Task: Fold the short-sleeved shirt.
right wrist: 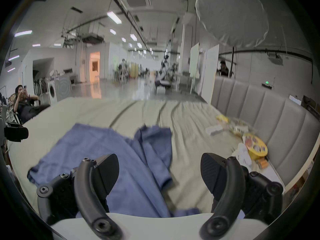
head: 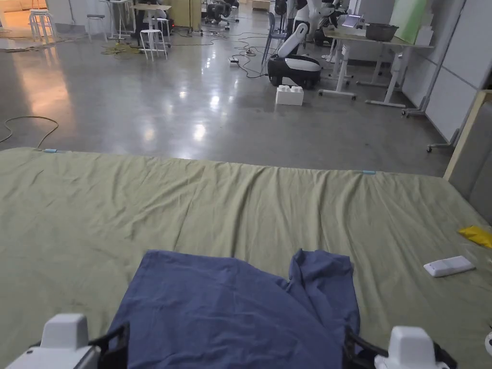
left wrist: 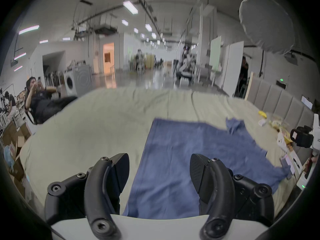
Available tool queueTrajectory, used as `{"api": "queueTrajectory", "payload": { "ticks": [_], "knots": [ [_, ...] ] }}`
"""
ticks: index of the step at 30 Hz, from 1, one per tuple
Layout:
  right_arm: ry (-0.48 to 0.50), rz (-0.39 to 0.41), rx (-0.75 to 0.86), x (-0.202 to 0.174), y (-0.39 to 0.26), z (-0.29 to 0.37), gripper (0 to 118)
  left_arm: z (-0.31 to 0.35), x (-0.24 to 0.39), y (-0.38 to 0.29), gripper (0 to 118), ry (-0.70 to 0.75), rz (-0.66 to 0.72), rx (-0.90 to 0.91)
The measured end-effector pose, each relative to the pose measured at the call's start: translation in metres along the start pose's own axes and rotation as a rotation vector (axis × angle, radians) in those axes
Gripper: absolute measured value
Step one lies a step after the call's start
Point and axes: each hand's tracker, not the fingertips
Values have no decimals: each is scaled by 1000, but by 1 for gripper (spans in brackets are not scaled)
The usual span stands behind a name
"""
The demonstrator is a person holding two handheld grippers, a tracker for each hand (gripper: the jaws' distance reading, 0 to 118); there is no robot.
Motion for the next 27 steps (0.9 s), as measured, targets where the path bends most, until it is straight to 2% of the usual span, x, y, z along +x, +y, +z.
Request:
{"api": "queueTrajectory", "payload": {
  "ticks": [2,4,5,7,8,10,11,12,14,17,21,27],
  "knots": [
    [-6,-26,80,-11,16,2,98,5,12,17,74,5,-20,88],
    [-1,-44,149,-22,27,2,90,11,22,29,73,36,-45,156],
    [2,-44,178,-27,33,4,76,13,27,35,72,53,-64,196],
    [15,-44,253,-36,42,9,42,20,35,43,65,57,-68,251],
    [2,-50,289,-42,46,11,22,24,38,46,53,57,-73,280],
    [-28,-8,383,-48,53,18,16,31,44,48,14,67,-94,333],
    [7,-56,350,-51,52,17,11,33,48,48,8,88,-108,340],
    [7,-41,370,-54,56,19,4,36,51,48,8,104,-110,343],
    [9,-60,378,-57,58,21,3,39,50,48,5,35,-101,352],
    [14,-68,369,-59,57,20,1,40,53,40,4,59,-143,348],
    [6,-61,354,-59,51,12,0,28,44,30,4,33,-101,289],
    [-4,-46,267,-56,36,-14,0,-34,15,20,4,44,-55,132]
  ]
}}
